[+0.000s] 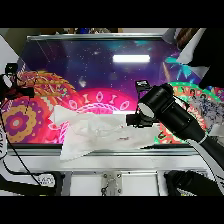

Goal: Fold the clothes and pants, and hang the long-sleeved shirts on hangers.

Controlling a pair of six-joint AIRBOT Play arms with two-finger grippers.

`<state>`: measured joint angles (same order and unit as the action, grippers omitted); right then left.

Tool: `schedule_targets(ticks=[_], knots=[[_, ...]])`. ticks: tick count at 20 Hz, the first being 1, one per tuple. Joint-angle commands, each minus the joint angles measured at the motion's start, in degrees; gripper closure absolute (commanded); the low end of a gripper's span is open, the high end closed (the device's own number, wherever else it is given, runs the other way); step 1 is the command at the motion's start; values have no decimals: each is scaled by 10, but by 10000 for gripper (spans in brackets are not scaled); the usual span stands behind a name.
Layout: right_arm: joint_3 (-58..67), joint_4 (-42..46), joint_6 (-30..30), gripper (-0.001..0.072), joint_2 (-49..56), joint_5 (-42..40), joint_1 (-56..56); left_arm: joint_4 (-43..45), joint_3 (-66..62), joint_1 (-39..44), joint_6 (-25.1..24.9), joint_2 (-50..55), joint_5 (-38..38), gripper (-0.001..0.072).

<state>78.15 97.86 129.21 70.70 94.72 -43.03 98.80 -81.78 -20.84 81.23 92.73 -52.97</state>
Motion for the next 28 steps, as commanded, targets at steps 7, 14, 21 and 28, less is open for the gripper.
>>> schedule_targets(ticks=[7,14,21,28], knots=[[0,0,0,698,0,0,0,82,-3,-31,-19,118,62,12],[0,0,0,698,0,0,0,82,-2,-33,-20,129,95,13],[0,0,0,698,0,0,0,81,-2,-33,-19,129,78,695],[0,0,0,698,0,0,0,82,-2,-28,-19,104,61,695]])
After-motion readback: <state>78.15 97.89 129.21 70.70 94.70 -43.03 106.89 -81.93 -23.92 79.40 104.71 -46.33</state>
